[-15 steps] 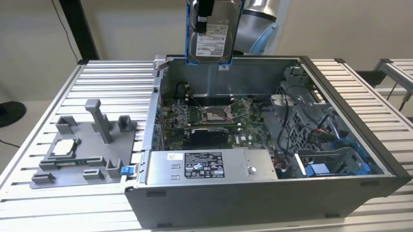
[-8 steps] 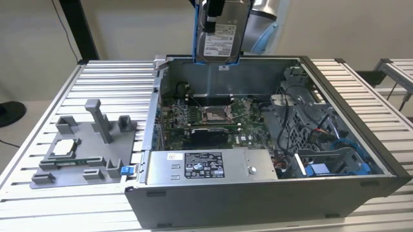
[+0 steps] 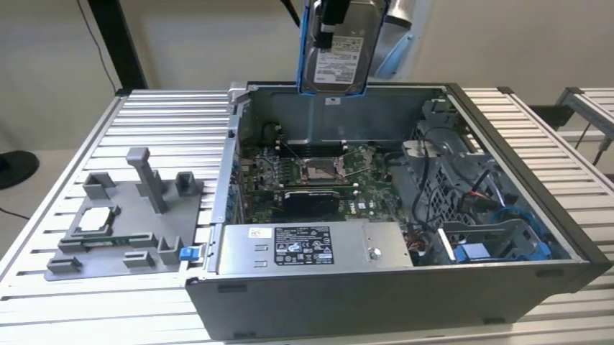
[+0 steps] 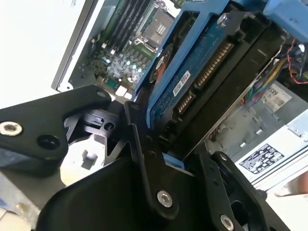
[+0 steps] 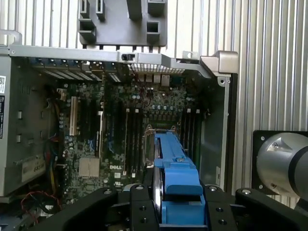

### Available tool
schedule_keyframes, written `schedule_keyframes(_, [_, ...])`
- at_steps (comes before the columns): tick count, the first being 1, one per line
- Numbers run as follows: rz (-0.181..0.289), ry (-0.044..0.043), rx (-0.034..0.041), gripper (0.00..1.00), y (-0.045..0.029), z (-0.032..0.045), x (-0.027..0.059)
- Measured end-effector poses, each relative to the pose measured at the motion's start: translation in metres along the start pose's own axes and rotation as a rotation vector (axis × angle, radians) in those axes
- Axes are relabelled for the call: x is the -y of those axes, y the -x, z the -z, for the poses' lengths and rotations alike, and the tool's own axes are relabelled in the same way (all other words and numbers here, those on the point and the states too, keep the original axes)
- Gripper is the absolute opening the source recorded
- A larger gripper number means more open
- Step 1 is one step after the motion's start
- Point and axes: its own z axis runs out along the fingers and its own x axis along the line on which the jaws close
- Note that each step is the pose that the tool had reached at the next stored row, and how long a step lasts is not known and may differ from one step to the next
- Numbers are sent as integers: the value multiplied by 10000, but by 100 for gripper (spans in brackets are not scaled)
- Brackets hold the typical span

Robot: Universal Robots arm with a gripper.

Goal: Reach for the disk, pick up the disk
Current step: 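Pick up the disk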

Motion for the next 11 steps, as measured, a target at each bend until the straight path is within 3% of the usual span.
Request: schedule_keyframes(11, [5, 72, 44, 0, -5, 23, 297])
